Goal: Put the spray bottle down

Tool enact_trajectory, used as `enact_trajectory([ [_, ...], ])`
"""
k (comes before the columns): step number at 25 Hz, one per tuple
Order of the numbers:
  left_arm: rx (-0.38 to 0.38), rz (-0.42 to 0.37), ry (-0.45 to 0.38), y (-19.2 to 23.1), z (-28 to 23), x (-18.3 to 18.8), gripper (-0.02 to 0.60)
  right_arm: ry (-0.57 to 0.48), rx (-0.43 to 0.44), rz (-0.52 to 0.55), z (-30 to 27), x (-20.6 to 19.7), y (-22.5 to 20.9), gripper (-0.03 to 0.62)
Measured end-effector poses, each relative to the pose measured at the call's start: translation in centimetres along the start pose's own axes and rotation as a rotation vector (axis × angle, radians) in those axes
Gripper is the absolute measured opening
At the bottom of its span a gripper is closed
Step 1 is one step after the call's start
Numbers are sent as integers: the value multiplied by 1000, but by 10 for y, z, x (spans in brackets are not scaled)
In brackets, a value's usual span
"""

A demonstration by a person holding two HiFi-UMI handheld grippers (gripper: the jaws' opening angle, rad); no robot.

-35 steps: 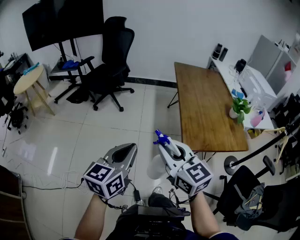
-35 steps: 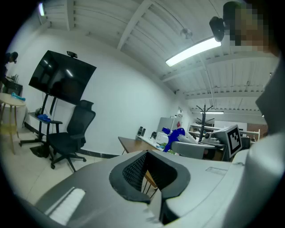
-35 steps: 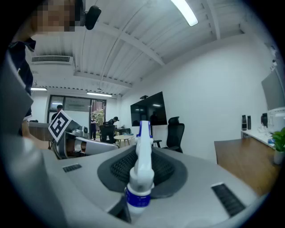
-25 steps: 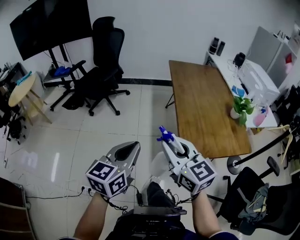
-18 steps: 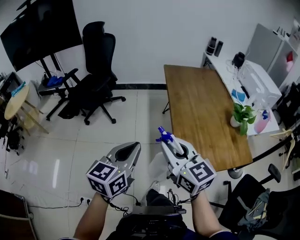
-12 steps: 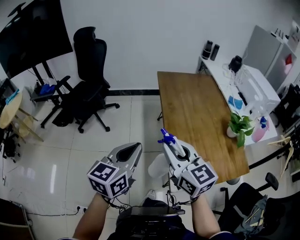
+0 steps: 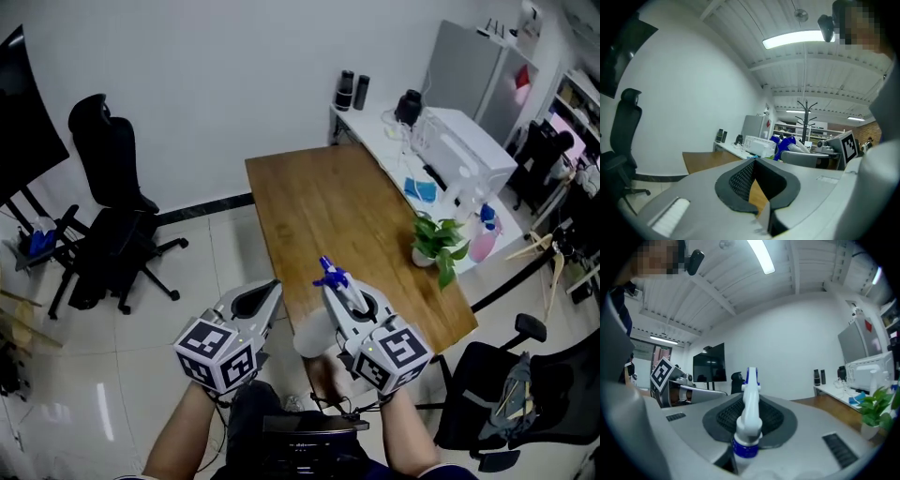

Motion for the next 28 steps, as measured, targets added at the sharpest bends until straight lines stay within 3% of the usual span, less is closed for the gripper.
enact_trajectory([
  [5,-150,-29,92,-7,-70,25,9,14,-193,-47,6,14,-54,84],
  [11,-327,-44,197,-5,-150,11,9,59,-428,-70,10,-8,-104,84],
  [17,-460,-64,265,-15,-208,2,9,95,-610,-83,20,-23,-140,84],
  [21,-516,-84,301,-25,-229,-8,9,113,-714,-68,31,-35,-161,84],
  [28,-550,-81,335,-35,-238,-20,9,149,-830,9,37,-52,-197,84],
])
Point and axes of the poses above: the fingertips, and each gripper's own axes: z backward along the fingers, y to its left, x out of its top, the point moved 4 cm from there along z, backward along the fingers, and after that the axes turned 7 degrees about z, right-handed, at the moved point
